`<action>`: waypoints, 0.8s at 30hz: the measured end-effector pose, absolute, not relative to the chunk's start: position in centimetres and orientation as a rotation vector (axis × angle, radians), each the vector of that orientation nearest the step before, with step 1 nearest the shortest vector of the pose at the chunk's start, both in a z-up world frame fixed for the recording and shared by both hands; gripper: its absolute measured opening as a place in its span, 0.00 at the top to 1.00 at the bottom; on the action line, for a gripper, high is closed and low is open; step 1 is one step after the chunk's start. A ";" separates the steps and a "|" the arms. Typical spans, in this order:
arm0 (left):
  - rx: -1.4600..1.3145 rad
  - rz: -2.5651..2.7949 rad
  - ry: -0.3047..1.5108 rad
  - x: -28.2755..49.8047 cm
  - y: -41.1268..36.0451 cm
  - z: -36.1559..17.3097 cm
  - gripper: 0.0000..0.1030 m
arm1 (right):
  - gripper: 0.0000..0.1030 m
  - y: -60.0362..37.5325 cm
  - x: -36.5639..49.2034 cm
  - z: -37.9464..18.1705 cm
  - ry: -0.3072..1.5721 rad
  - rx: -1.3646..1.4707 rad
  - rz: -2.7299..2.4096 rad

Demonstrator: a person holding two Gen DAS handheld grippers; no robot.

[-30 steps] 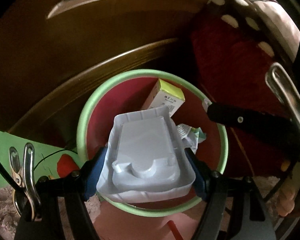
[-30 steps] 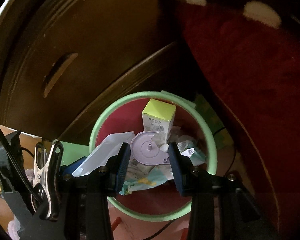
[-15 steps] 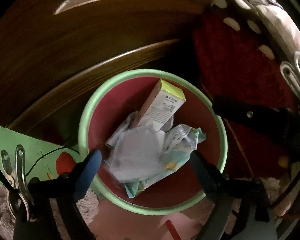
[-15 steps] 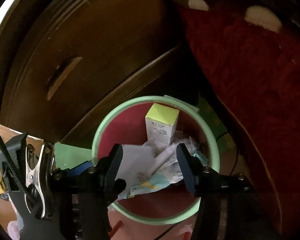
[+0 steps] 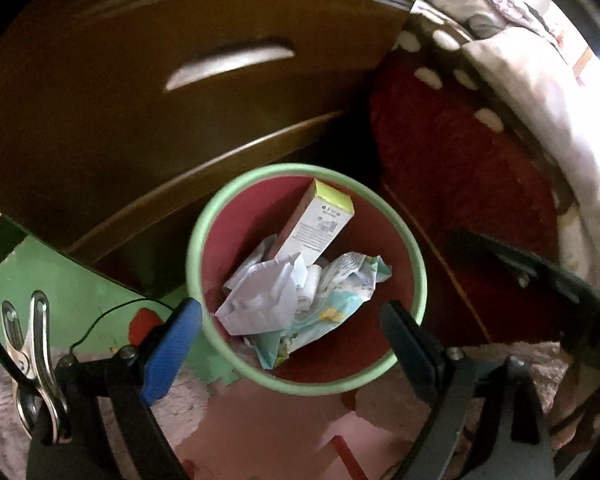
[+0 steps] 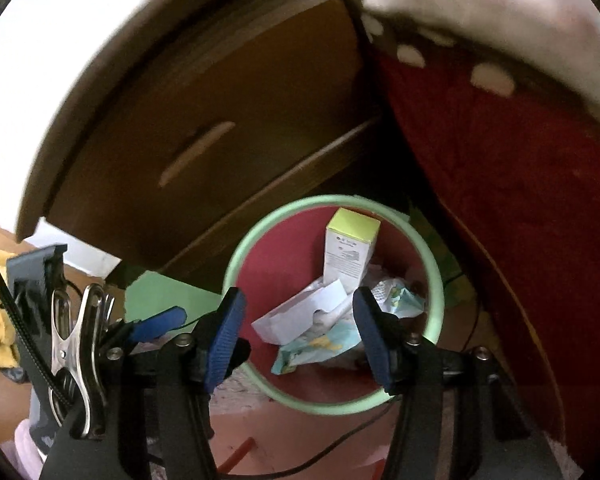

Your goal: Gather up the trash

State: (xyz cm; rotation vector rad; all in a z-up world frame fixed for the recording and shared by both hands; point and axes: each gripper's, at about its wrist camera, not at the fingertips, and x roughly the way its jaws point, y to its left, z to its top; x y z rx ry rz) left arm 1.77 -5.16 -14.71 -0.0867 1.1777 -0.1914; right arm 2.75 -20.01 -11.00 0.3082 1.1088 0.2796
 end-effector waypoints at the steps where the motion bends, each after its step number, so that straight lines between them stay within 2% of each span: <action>1: -0.082 -0.184 1.174 1.5 -5.1 -14.3 0.09 | 0.45 -20.0 2.1 -10.6 1.098 0.304 0.281; 9: -0.086 -0.178 1.132 0.1 -4.2 -12.2 0.09 | 0.45 -19.7 -1.6 -8.9 1.013 0.187 0.261; 17: -0.033 -0.200 1.090 0.1 -5.0 -12.9 0.09 | 0.45 -19.2 -2.7 -9.0 0.910 0.131 0.234; 24: -0.018 -0.199 1.123 0.7 -5.1 -14.6 0.09 | 0.45 -19.3 -1.9 -11.4 0.980 0.132 0.250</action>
